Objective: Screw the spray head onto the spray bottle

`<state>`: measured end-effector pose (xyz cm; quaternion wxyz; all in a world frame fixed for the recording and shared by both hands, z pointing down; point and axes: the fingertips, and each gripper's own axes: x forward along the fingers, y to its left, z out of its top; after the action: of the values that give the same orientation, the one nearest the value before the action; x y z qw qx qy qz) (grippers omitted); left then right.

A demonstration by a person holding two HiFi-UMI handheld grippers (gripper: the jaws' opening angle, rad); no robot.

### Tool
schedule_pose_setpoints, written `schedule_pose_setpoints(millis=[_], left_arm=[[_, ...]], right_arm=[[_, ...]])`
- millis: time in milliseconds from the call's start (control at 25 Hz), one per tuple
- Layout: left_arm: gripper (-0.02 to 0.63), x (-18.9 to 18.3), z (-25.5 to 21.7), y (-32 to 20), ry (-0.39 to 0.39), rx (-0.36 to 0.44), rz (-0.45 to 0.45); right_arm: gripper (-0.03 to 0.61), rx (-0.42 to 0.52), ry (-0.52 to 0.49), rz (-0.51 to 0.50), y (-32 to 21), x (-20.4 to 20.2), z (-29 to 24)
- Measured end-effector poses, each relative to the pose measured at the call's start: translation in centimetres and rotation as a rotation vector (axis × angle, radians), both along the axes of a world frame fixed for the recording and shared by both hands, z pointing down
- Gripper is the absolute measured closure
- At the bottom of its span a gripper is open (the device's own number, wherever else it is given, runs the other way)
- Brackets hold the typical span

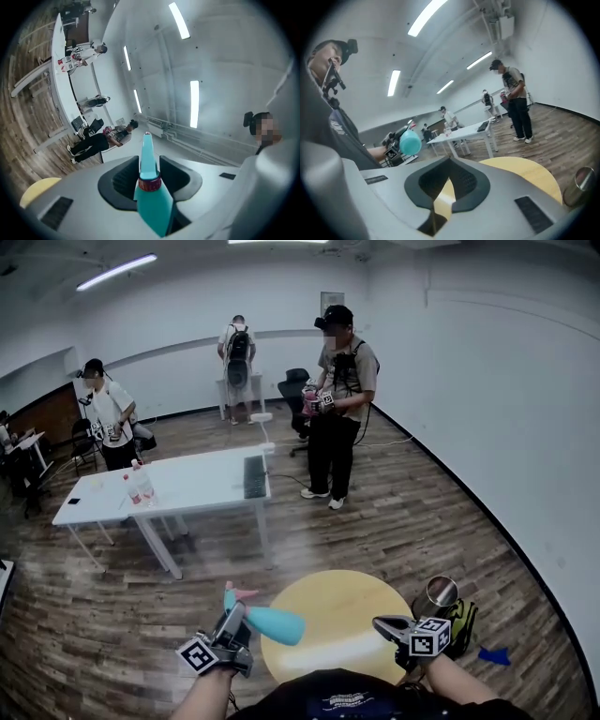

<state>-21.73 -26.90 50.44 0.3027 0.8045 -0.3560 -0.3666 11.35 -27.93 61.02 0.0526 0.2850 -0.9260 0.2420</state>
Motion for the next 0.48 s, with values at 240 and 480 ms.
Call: schedule_pose_setpoints(millis=[240, 480], left_arm=[[0.463, 2.3, -0.5, 0.3, -0.066, 0.031, 0.040], [0.463, 3.7, 0.0, 0.9, -0.134, 0.041, 0.066]], right_arm=[[0.561, -0.011, -0.135, 0.105, -2.0, 1.9, -1.5], [0.564, -0.033, -0.096, 0.116, -1.7, 2.6, -0.3]])
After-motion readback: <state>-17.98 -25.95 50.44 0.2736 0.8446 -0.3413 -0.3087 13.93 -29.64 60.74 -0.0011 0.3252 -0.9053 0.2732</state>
